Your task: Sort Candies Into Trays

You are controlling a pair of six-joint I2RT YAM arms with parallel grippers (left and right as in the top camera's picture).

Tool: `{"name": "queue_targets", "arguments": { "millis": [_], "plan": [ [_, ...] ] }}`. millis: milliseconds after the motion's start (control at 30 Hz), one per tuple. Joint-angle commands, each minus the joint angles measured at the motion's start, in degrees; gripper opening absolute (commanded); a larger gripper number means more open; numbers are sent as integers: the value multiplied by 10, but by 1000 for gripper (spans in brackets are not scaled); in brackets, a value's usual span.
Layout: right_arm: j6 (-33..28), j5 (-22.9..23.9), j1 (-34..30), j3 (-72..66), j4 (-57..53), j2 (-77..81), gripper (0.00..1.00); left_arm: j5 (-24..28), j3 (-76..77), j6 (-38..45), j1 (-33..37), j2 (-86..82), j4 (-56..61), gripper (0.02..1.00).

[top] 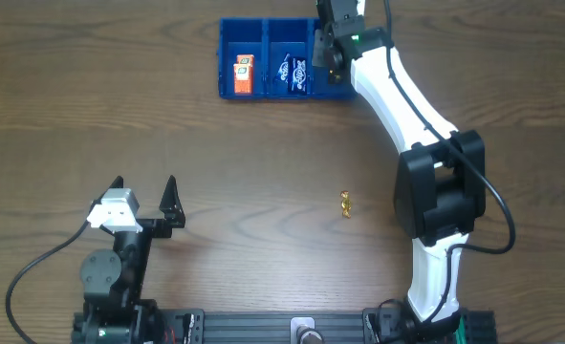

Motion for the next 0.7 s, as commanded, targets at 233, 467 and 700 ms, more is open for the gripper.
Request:
{"name": "queue_targets", "arguments": {
  "millis": [233,467,700],
  "plan": [
    [-10,12,-3,4,-3,-3,603,10,-9,4,2,-4,-22,998],
    [-10,12,-3,-13,-1,-38,634,10,-9,4,2,-4,-22,998],
    [-10,1,0,-180,0,-208,634,10,-9,4,2,-4,-22,998]
  ]
}}
